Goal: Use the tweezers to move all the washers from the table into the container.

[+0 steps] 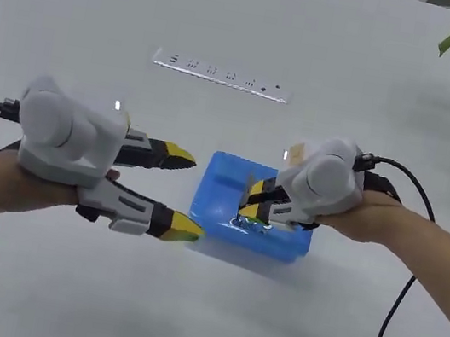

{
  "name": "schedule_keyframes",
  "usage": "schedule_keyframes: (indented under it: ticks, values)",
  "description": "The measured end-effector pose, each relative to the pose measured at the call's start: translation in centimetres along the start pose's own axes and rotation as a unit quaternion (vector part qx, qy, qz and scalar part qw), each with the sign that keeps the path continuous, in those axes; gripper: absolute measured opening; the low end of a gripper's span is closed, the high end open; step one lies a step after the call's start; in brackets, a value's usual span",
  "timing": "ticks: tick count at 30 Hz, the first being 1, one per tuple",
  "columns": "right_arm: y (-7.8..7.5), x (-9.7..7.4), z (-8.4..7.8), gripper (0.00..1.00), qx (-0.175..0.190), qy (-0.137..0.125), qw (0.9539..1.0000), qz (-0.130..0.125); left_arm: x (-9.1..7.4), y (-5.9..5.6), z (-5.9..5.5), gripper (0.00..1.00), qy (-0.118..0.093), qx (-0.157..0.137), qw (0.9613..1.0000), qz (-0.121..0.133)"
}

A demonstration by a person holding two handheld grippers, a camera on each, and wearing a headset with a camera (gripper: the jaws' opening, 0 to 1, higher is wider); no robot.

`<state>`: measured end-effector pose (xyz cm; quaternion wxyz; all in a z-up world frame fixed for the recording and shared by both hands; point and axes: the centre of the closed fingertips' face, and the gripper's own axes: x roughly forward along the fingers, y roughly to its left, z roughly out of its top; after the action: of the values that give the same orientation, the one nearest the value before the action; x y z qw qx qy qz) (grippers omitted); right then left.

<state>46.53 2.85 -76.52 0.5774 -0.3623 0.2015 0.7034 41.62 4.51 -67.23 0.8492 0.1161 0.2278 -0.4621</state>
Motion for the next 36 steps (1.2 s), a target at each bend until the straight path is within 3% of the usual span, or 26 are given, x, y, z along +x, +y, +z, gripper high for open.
schedule_keyframes:
  ticks: [14, 27, 36]
  values:
    - [0.1, -0.1, 0.0, 0.09, -0.013, 0.002, 0.9999, 0.002, 3.2, 1.7, 2.3, 0.28, 0.006, 0.061, 0.9979, -0.022]
    - [0.2, 0.0, 0.1, 0.09, -0.03, 0.004, 0.9995, 0.006, 5.2, 1.7, 2.0, 0.15, 0.033, 0.098, 0.9934, -0.05]
    - [0.3, 0.1, 0.1, 0.09, -0.039, 0.006, 0.9992, 0.007, 5.7, 1.7, 2.0, 0.09, 0.038, 0.108, 0.9917, -0.058]
